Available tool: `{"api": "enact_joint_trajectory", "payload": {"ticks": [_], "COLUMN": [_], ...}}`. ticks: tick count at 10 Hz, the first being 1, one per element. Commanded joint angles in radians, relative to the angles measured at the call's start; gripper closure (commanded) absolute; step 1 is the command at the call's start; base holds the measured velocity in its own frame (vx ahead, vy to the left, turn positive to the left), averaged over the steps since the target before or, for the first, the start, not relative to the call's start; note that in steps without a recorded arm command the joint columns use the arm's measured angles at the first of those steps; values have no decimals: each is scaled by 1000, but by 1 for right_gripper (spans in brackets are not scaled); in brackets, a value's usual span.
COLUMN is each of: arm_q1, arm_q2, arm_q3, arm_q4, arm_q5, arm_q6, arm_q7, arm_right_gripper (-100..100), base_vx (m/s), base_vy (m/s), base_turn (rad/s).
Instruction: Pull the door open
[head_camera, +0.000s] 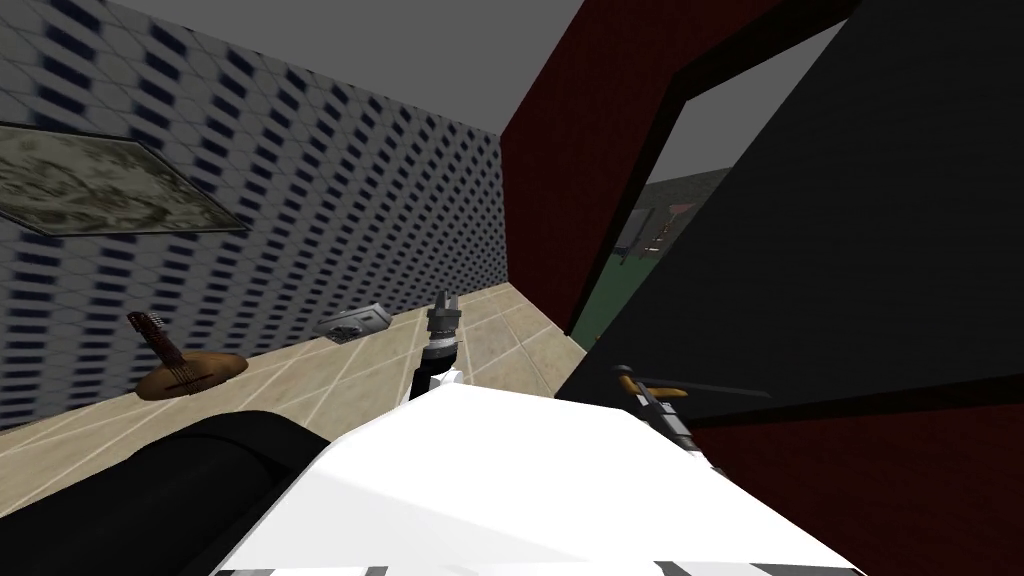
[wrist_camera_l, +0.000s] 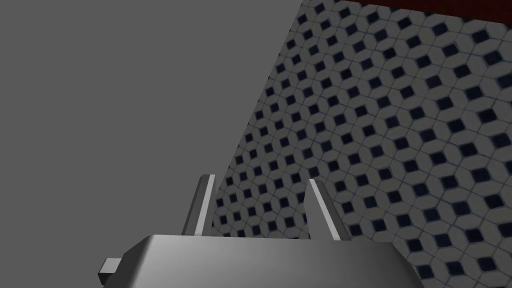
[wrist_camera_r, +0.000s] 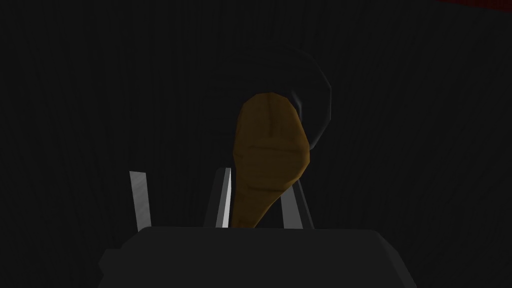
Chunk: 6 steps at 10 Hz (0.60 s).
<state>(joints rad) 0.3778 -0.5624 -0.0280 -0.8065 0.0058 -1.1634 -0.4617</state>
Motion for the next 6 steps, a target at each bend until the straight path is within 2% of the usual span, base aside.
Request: {"api": "enact_joint_trajectory", "payload": {"ticks": [1,3,4,6], "arm_q1": [0,2,2,-4], "arm_q2": [-8,-14,-8,-12], "arm_q3": [0,3,7,9], "arm_q4": [24,39,35,52], "arm_q5": [0,2,4,7], "arm_q6": [-30,-53,-43,-57], "arm_q7": [-4,-8,-7,-12], "arm_right_gripper": [100,100,100,100], "base_vx": [-206,-185,-83,-171], "base_vy": [-77,-58,-16,-45], "base_turn": [146,138,28,149]}}
